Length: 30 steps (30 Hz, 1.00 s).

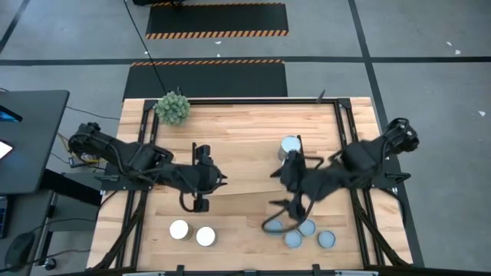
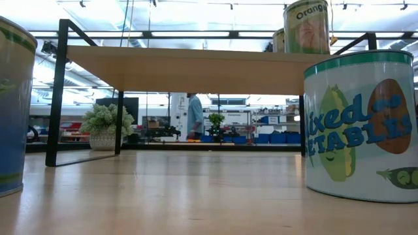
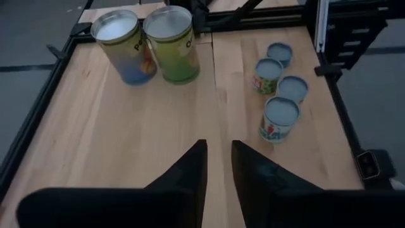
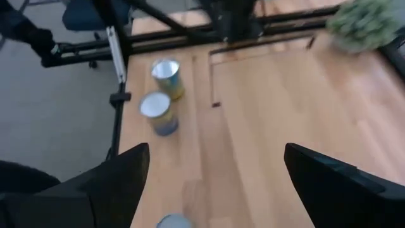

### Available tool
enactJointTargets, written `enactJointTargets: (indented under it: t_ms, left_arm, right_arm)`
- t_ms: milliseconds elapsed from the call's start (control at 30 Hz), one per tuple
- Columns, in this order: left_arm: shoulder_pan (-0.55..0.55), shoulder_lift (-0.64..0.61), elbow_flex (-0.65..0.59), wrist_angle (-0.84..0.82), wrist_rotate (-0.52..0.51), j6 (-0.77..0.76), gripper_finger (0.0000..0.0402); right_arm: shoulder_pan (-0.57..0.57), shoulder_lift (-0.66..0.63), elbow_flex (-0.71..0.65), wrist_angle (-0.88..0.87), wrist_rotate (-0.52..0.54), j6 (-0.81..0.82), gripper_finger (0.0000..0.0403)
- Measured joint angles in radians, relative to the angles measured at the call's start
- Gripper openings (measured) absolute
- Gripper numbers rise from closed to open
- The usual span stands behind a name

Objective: Pick and place cans onto a shelf
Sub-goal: Put the canned carrots on the shelf

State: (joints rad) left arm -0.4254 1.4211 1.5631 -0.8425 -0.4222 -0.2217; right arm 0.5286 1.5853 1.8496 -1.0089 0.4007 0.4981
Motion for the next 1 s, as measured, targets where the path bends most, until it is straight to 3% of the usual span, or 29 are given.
enactJointTargets:
  t_ms: [267,533,1000]
  left_arm:
    - [-0.082,0.012,0.0,-0.082,0.139,0.002,0.0066]
    - [-0.247,0.039,0.0,-0.154,0.208,-0.165,0.0072]
    - [-0.512,0.086,0.0,-0.326,0.18,-0.485,0.0211]
  right_arm:
    - [0.053,0.079,0.0,-0.001,0.056,0.138,0.0374]
    - [0.053,0.076,0.0,-0.003,0.103,0.244,0.0374]
    - [0.053,0.072,0.0,-0.002,0.134,0.29,0.0374]
